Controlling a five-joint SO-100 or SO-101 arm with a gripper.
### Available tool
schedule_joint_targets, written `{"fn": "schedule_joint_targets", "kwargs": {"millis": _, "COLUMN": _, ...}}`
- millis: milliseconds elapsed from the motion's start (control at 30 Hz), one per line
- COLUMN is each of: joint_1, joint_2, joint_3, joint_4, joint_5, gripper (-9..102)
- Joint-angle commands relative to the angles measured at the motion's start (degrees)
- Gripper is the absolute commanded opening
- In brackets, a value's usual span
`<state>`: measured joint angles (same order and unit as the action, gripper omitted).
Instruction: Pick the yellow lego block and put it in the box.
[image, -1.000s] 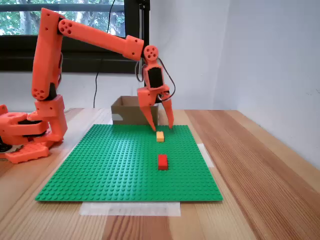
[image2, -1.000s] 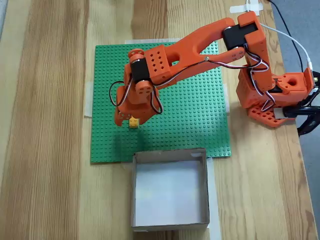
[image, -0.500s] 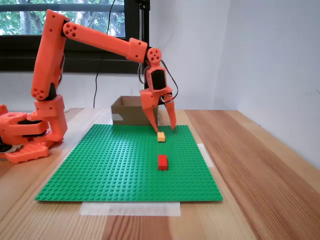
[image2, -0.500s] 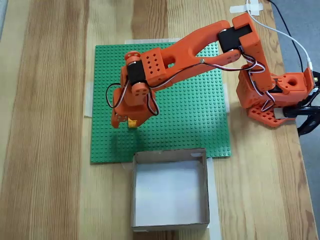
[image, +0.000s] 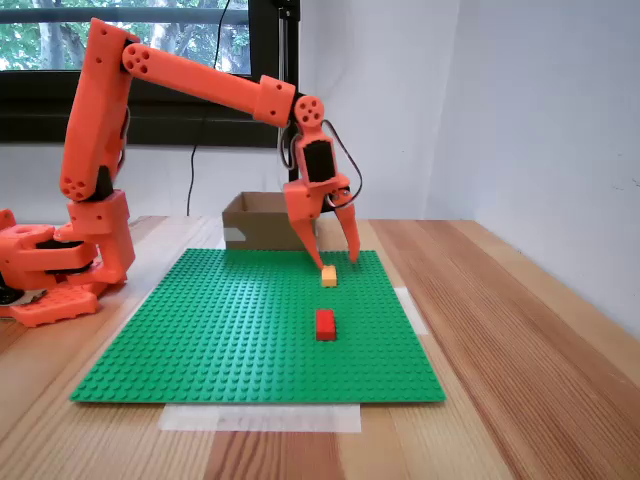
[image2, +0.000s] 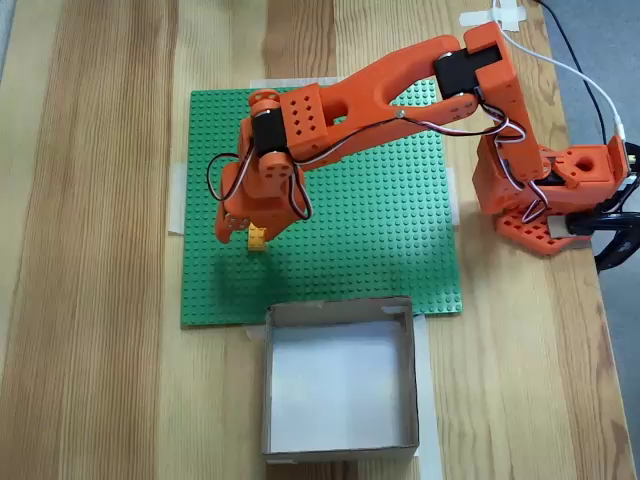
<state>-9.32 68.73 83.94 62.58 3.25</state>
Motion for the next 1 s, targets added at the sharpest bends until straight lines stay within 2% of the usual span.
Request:
{"fn": "schedule_joint_targets", "kwargs": {"millis": 0, "joint_1": 0.44, "joint_2": 0.35, "joint_3": -0.53, "joint_4": -0.18, "joint_5": -0.26, "gripper": 22}}
{"fn": "schedule_joint_targets", "kwargs": {"millis": 800, "joint_1": 2.81, "joint_2": 0.35, "joint_3": 4.48, "joint_4": -5.36, "joint_5": -2.9, "gripper": 18}}
{"fn": "schedule_joint_targets", "kwargs": {"millis": 967, "joint_1": 2.99, "joint_2": 0.7, "joint_3": 5.45, "joint_4": -5.36, "joint_5": -2.72, "gripper": 7}}
